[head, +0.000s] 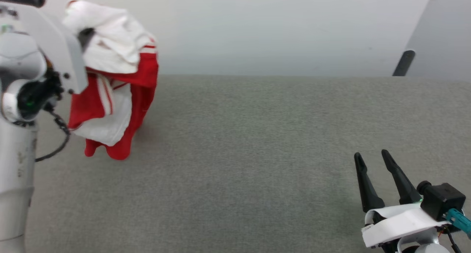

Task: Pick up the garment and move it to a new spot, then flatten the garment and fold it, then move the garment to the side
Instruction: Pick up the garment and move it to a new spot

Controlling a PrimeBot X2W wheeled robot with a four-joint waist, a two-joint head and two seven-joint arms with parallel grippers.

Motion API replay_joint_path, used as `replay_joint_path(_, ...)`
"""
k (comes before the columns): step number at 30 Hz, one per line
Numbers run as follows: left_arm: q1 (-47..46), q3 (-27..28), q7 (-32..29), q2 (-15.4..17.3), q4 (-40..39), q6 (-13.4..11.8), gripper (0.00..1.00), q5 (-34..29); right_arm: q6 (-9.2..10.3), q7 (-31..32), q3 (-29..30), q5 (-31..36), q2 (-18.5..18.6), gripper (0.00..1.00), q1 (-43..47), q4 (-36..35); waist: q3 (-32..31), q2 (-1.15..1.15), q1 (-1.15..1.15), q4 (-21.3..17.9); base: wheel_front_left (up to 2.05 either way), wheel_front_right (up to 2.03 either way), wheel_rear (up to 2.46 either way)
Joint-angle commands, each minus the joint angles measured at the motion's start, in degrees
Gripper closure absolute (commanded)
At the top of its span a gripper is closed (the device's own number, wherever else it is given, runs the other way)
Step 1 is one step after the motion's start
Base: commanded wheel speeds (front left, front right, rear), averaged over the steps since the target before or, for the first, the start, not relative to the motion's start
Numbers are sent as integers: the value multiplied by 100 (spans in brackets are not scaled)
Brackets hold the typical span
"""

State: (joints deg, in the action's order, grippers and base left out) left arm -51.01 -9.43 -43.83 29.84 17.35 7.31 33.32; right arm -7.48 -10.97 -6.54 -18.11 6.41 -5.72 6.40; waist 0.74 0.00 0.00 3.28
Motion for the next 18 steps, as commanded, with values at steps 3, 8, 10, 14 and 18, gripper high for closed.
replay_joint_path(3,27,-88,-132,-96,-303,6,100,108,-2,8,152,28,-24,0,112,-48,-4,0,0,-245,0,0,0)
replay_joint_path(8,-35,-261,-325,-238,-707,-14,100,169,-2,-14,324,53,-49,0,184,-87,25,0,0,-497,0,0,0)
replay_joint_path(10,-23,-326,-421,-283,-858,-28,100,200,-2,-14,383,79,-64,0,204,-108,46,0,0,-598,0,0,0)
replay_joint_path(14,118,-473,-553,-421,-1110,-88,100,235,-2,-25,502,104,-81,0,219,-131,122,0,0,-802,0,0,0)
replay_joint_path(18,338,-666,-672,-577,-1320,-143,100,288,-2,-41,573,119,-101,0,154,-135,240,0,0,-998,0,0,0)
